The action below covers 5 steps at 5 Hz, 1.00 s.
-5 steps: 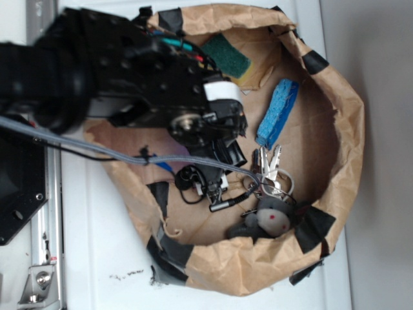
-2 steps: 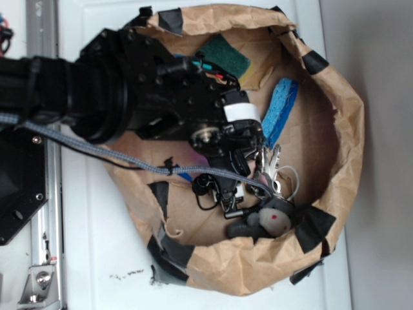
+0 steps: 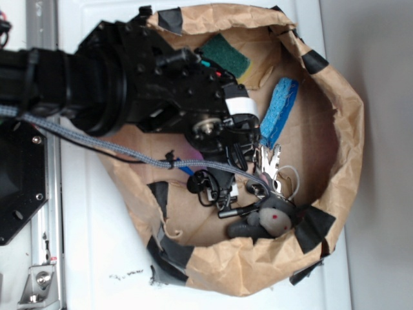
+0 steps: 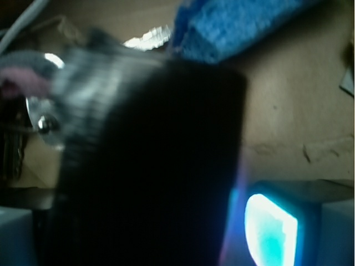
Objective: Grab the black box.
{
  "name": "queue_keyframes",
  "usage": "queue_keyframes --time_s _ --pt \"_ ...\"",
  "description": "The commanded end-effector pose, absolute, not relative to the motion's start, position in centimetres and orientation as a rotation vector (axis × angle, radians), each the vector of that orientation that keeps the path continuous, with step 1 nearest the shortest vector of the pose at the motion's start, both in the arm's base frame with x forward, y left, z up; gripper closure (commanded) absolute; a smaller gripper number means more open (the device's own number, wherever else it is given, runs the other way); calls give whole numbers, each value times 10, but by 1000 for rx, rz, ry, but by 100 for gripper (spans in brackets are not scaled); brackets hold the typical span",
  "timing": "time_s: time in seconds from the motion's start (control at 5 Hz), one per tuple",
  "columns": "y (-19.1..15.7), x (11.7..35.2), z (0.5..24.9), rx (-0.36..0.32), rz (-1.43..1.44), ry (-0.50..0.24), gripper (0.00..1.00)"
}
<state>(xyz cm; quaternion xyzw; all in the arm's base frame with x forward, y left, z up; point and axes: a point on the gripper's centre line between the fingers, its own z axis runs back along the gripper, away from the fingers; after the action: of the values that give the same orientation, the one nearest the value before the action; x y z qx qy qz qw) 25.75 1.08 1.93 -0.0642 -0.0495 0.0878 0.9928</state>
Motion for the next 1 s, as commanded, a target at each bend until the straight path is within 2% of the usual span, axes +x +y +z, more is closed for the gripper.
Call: queue_keyframes --time_s 0.0,0.2,0.4,0.6,0.8 --pt "32 265 38 -167 250 -74 100" --pt "37 269 57 -196 280 -65 100" --pt "44 269 87 -206 315 -87 100" --pt "57 265 125 -181 370 -153 100" --pt "61 258 153 -105 396 -221 100"
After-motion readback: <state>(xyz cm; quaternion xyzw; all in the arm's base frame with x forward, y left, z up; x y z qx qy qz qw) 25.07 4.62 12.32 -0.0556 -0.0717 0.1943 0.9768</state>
